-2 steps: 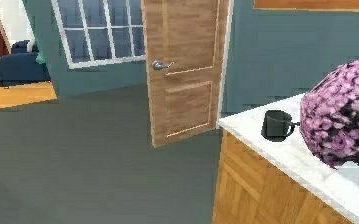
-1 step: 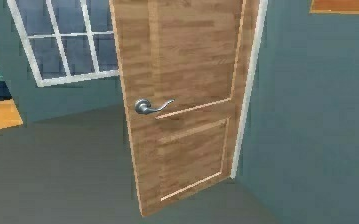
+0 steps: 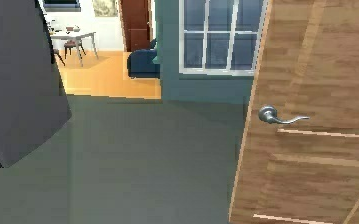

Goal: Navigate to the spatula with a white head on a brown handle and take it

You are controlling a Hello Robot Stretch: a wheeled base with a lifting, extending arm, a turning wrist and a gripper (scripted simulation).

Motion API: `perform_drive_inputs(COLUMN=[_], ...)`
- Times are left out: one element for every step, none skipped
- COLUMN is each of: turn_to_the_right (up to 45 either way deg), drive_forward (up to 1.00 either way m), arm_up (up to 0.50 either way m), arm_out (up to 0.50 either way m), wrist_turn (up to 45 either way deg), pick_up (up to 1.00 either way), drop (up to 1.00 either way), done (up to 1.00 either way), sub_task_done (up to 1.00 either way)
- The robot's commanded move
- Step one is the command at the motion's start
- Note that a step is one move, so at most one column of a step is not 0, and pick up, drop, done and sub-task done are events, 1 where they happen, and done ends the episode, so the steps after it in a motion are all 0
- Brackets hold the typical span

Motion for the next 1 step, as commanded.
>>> perform_drive_inputs(turn_to_the_right=[0.0], drive_forward=[0.05], arm_up=[0.0], arm_out=[0.0], wrist_turn=[0.0], pick_up=[0.0], drop=[0.0], done=[0.0], sub_task_done=[0.0])
